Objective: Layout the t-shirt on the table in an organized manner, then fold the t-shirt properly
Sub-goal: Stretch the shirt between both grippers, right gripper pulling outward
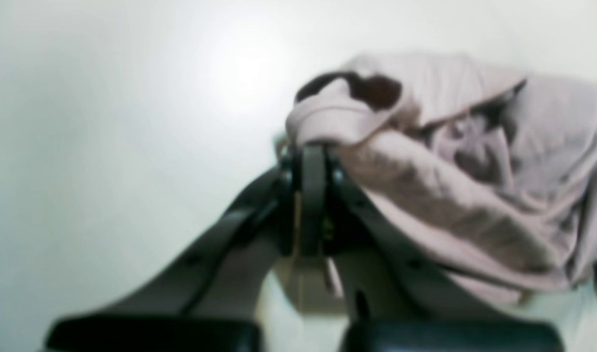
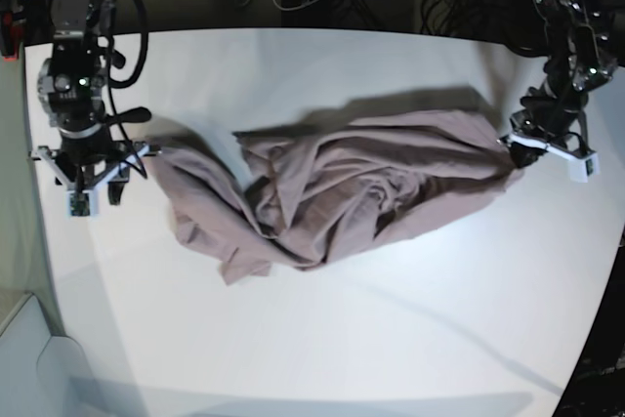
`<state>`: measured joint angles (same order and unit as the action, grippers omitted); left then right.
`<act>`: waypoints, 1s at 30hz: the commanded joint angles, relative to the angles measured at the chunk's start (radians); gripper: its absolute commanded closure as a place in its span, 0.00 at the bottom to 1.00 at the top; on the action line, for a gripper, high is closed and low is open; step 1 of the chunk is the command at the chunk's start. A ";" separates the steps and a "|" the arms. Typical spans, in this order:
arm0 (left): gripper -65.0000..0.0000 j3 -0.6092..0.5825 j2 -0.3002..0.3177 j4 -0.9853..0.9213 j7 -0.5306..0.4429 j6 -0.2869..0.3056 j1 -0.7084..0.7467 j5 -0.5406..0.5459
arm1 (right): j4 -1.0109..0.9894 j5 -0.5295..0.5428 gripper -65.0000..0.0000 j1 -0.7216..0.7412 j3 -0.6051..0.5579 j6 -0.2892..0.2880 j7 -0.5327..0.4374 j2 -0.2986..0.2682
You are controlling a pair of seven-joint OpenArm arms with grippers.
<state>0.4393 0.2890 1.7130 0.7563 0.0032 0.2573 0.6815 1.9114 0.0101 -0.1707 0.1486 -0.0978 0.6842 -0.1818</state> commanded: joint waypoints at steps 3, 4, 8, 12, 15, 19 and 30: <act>0.99 0.043 0.020 0.017 -0.016 0.002 -0.010 0.010 | 0.018 -0.003 0.67 -0.019 -0.054 -0.039 -0.005 -0.003; 0.99 0.049 0.020 0.017 -0.016 0.002 -0.010 0.010 | 0.018 -0.003 0.67 -0.025 -0.076 -0.049 0.004 -0.003; 0.99 0.052 0.020 0.017 -0.016 0.002 -0.010 0.010 | 0.018 -0.003 0.67 -0.068 -0.163 -0.052 0.027 -0.003; 0.99 0.054 0.016 0.017 -0.016 0.002 -0.011 0.010 | 0.018 -0.003 0.67 -0.108 -0.202 -0.052 0.024 -0.003; 0.99 0.054 0.019 0.017 -0.016 0.002 -0.013 0.010 | 0.018 -0.003 0.67 -0.129 -0.218 -0.052 0.027 -0.008; 0.99 0.056 0.020 0.017 -0.016 0.002 -0.014 0.010 | 0.020 -0.003 0.67 -0.169 -0.218 -0.052 0.027 -0.011; 0.99 0.056 0.020 0.017 -0.016 0.002 -0.017 0.010 | 0.013 -0.003 0.67 -0.203 -0.220 -0.052 0.019 -0.006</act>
<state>0.4866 0.2943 1.7130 0.7589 0.0032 0.2508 0.6811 1.9091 0.0067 -0.3775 -0.0734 -0.1459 0.7254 -0.1848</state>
